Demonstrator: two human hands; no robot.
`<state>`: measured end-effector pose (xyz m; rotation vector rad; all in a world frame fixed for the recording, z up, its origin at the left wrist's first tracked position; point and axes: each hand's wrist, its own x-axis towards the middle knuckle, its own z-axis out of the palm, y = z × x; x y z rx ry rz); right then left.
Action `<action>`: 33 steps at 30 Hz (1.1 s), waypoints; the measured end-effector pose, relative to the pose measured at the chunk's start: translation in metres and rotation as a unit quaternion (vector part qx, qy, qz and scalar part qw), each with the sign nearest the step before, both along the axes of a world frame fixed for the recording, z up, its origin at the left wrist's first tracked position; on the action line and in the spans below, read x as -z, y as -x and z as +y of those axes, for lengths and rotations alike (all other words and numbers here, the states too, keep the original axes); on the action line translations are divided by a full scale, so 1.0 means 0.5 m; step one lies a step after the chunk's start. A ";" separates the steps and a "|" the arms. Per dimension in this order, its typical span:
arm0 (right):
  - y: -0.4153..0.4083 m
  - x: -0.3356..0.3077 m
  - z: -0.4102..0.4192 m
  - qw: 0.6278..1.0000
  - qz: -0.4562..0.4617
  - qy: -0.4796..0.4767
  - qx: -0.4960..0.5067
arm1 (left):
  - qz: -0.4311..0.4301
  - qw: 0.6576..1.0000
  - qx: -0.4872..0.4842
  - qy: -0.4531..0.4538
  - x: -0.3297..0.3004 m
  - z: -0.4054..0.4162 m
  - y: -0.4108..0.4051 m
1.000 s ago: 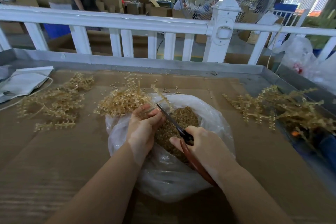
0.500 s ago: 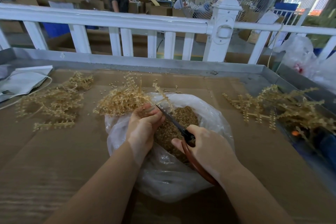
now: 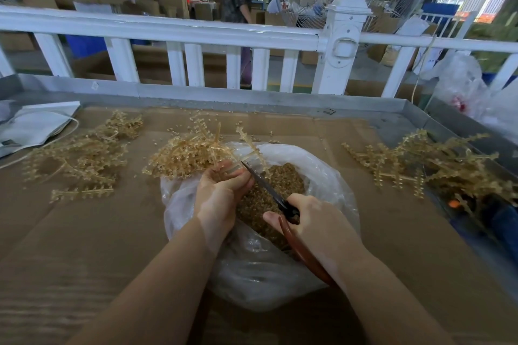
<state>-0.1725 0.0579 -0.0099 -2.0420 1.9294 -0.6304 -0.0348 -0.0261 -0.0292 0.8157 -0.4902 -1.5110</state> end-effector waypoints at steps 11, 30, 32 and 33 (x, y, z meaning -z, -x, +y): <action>0.000 0.011 0.000 0.999 0.027 0.030 0.011 | -0.004 1.000 0.020 -0.014 -0.002 -0.001 -0.008; 0.006 0.010 0.009 0.999 0.036 0.036 0.002 | 0.006 0.997 0.043 -0.064 -0.010 -0.008 -0.012; 0.005 0.009 0.011 0.998 0.041 0.039 0.004 | 0.003 0.997 0.033 -0.066 -0.010 -0.007 -0.011; 0.004 0.010 0.012 0.998 0.042 0.044 0.006 | 0.003 0.997 0.028 -0.065 -0.011 -0.007 -0.010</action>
